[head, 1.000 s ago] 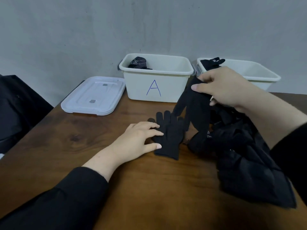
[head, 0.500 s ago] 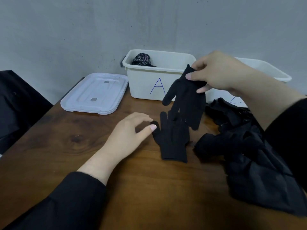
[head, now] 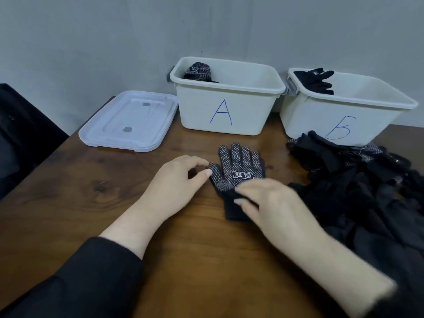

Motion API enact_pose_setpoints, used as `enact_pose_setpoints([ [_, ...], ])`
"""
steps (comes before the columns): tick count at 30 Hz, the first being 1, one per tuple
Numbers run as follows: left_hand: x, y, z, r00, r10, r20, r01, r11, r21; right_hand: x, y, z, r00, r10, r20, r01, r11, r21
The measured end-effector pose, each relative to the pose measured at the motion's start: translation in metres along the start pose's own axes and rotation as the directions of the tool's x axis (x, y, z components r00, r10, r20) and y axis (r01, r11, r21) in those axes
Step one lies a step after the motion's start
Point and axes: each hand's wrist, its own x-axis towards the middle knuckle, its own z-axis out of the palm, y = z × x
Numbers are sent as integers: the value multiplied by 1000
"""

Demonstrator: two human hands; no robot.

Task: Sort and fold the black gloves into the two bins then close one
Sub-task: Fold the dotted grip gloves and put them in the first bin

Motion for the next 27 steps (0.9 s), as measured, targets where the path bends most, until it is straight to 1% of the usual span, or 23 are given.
enact_pose_setpoints([
  [2, 0, 2, 4, 999, 24, 48, -26, 999, 39, -14, 3, 19, 1000, 15, 6, -15, 1000, 0],
  [4, 0, 4, 8, 996, 47, 71, -53, 996, 78, -16, 1, 21, 999, 33, -20, -33, 999, 2],
  [8, -1, 7, 12, 993, 81, 80, -91, 987, 134, -19, -1, 16, 998, 48, -37, -46, 998, 34],
  [10, -1, 7, 13, 993, 89, 72, -99, 983, 155, -22, -3, 13, 996, 47, -73, -42, 996, 77],
  [13, 0, 6, 14, 993, 91, 80, -104, 981, 161, -24, -8, 9, 996, 64, -68, -55, 990, 128],
  [16, -1, 6, 15, 992, 86, 88, -102, 976, 190, -24, -3, 9, 998, 35, -44, -27, 986, 167],
  [18, -1, 6, 15, 994, 86, 70, -98, 979, 177, -22, 9, 7, 998, 19, -54, -7, 978, 208],
  [20, -1, 7, 15, 991, 120, 65, -127, 984, 126, -22, 21, 5, 999, 13, -39, -7, 987, 160],
  [22, -1, 8, 15, 979, 171, 110, -184, 976, 121, -24, 31, 4, 1000, -6, -3, 6, 997, 79],
  [25, -2, 10, 18, 969, 176, 174, -210, 957, 199, -28, 37, -6, 985, 8, 174, -31, 991, 127],
  [27, -1, 10, 18, 967, 199, 161, -228, 955, 189, -30, 41, -12, 957, 4, 291, -49, 988, 147],
])
